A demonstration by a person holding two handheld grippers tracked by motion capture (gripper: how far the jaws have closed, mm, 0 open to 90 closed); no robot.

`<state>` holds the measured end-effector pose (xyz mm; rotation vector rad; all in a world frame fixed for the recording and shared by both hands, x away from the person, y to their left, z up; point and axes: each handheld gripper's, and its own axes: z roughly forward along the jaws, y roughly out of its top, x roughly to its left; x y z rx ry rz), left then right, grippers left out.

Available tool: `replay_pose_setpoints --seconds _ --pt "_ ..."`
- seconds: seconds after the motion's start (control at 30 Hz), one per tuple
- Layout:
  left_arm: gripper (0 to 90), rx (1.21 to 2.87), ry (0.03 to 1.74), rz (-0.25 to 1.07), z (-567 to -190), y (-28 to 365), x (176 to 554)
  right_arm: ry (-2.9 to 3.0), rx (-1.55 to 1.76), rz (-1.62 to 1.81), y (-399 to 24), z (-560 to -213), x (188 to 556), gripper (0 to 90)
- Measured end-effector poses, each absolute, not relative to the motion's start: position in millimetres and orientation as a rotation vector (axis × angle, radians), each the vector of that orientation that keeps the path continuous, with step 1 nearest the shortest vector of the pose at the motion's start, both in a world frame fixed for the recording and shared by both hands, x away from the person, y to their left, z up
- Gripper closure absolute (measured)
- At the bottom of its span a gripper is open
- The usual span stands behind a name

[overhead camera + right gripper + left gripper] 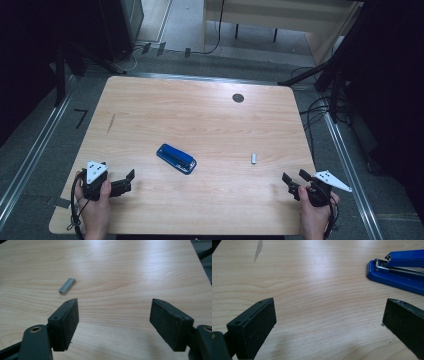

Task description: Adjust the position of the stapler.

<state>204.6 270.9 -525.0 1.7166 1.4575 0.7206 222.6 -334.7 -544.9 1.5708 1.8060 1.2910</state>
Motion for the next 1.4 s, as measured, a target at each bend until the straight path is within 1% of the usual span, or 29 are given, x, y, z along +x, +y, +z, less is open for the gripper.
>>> replay_pose_setpoints --seconds 0.07,0.2,0.27,0.3,0.43,0.47,0.5,0.57,0.67,0.77,0.8,0.97,1.1,1.13,1.17,1.23,1.4 --pt "0.0 1.712 1.467 0.725 -525 271 205 1.842 1.535 1.284 -330 -542 222 25.6" --pt "0.0 1.702 1.483 0.754 -525 268 205 1.914 1.434 1.276 -318 -536 221 37.0" --pt "0.0 1.69 1.48 0.76 -525 268 205 1.948 1.391 1.28 -312 -532 223 38.9" --pt "0.0 1.69 1.48 0.76 -525 268 205 1.97 1.355 1.271 -308 -529 226 41.6" --pt "0.0 1.695 1.513 0.732 -526 268 209 1.982 1.257 1.263 -295 -519 234 42.2" --pt "0.0 1.702 1.506 0.735 -526 267 209 1.983 1.252 1.285 -292 -517 235 44.0" --pt "0.0 1.708 1.5 0.743 -526 267 209 2.007 1.25 1.306 -288 -512 236 49.0" --pt "0.0 1.722 1.481 0.757 -526 264 208 2.075 1.238 1.335 -279 -505 237 47.9" --pt "0.0 1.741 1.489 0.744 -526 264 211 2.158 1.149 1.304 -262 -498 237 41.4" --pt "0.0 1.708 1.509 0.745 -526 266 211 2.207 1.118 1.333 -247 -494 241 43.0" --pt "0.0 1.708 1.509 0.745 -526 266 211 2.207 1.118 1.333 -247 -494 241 43.0" --pt "0.0 1.715 1.537 0.751 -526 263 217 2.264 1.075 1.331 -218 -484 257 43.7" --pt "0.0 1.737 1.52 0.769 -526 259 222 2.303 1.029 1.337 -196 -475 266 43.9" --pt "0.0 1.737 1.52 0.769 -526 259 222 2.303 1.029 1.337 -196 -475 266 43.9" --pt "0.0 1.768 1.503 0.791 -526 255 223 2.322 0.998 1.342 -185 -471 269 43.9" --pt "0.0 1.795 1.491 0.808 -526 252 223 2.336 0.98 1.349 -176 -469 271 43.9" --pt "0.0 1.774 1.482 0.796 -526 253 222 2.382 0.946 1.344 -153 -472 277 44.0"
